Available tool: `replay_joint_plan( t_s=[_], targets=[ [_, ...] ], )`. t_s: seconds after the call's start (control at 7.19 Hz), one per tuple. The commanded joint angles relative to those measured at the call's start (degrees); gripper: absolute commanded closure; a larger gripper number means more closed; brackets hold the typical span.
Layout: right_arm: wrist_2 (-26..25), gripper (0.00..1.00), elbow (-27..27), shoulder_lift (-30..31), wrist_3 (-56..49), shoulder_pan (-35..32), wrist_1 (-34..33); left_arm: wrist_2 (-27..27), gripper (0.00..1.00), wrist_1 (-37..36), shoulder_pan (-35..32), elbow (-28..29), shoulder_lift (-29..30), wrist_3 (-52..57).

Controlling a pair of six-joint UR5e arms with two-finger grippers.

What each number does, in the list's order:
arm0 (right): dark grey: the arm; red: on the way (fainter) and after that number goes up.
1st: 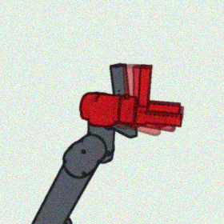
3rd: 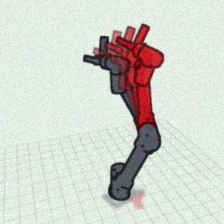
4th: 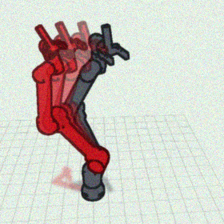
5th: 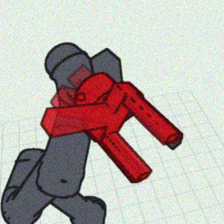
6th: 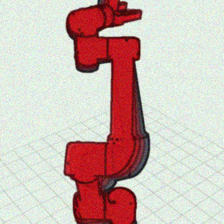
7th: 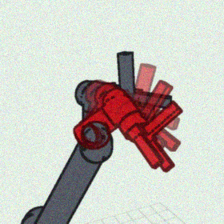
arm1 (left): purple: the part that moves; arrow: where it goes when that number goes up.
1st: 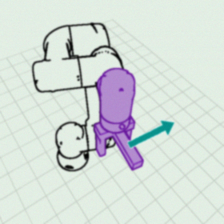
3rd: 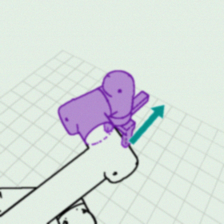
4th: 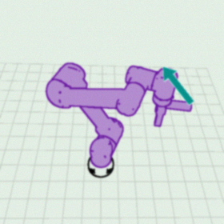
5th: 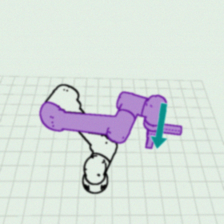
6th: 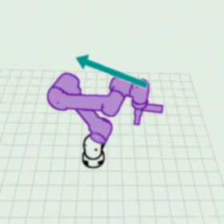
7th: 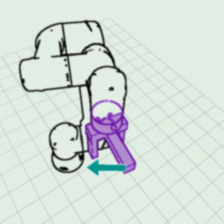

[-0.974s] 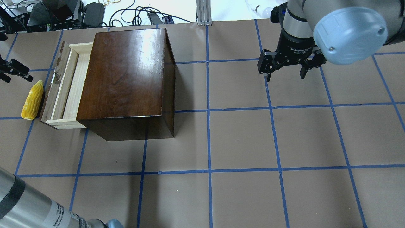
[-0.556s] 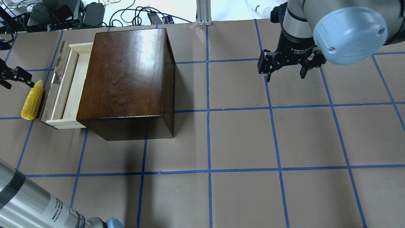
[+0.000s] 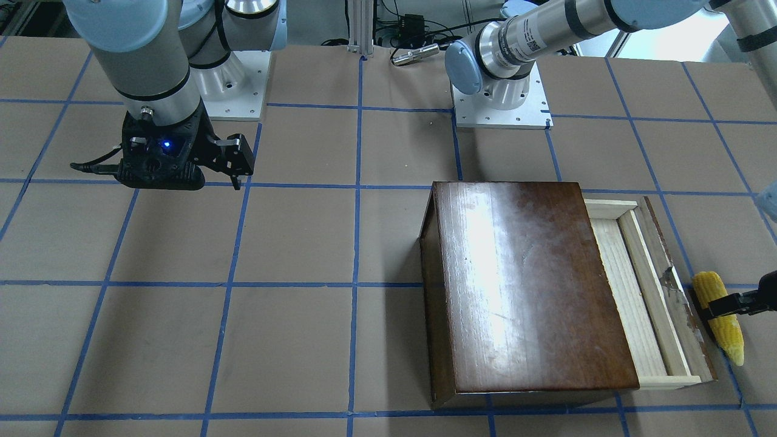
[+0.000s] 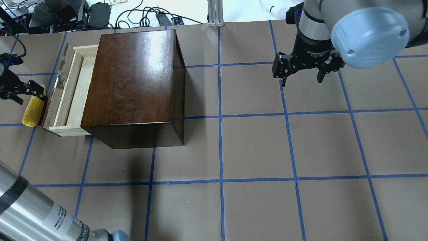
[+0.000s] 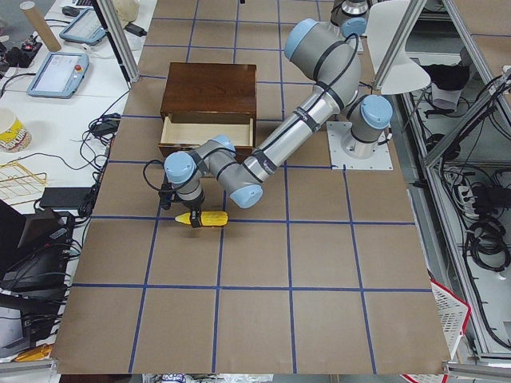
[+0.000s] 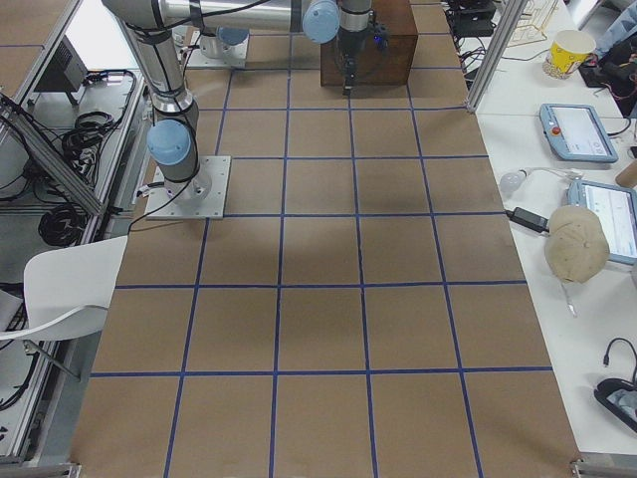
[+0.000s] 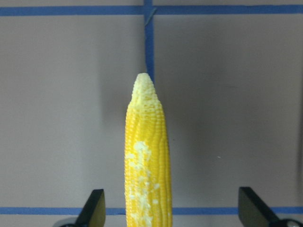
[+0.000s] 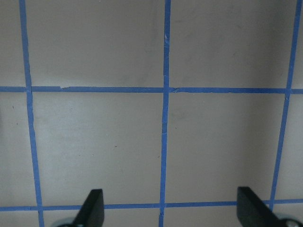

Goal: Open drawer and put corn inside
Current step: 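Release the handle and lower the left gripper onto the yellow corn, then close the left gripper on the corn and lift it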

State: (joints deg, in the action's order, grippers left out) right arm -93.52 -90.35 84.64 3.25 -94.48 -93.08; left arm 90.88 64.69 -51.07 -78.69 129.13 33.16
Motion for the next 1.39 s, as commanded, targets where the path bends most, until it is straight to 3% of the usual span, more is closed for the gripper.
replay_joint_plan(
  t_s=[0.0, 0.42, 0.56, 0.7, 0.83, 1.25],
  targets=[
    [0.00, 0.00, 0.00, 0.00, 0.00, 0.00, 0.00, 0.26, 0.00, -0.01, 0.00, -0.41, 0.60, 0.24],
    [0.00, 0.00, 0.00, 0.00, 0.00, 0.00, 0.00, 0.26, 0.03, -0.01, 0.00, -0.32, 1.30, 1.28],
    [0.00, 0.00, 0.00, 0.00, 0.00, 0.00, -0.09, 2.00, 0.29, 0.08, 0.00, -0.32, 1.30, 2.08],
    [0.00, 0.00, 0.00, 0.00, 0.00, 0.00, -0.09, 5.59, 0.46, 0.34, 0.00, -0.41, 1.30, 2.26],
    [0.00, 0.00, 0.00, 0.00, 0.00, 0.00, -0.09, 5.80, 0.80, 0.43, 0.00, -0.24, 1.21, 2.35],
    [0.00, 0.00, 0.00, 0.00, 0.00, 0.00, 0.00, 5.36, 0.81, 1.13, -0.17, 0.82, -0.80, 2.44]
  ],
)
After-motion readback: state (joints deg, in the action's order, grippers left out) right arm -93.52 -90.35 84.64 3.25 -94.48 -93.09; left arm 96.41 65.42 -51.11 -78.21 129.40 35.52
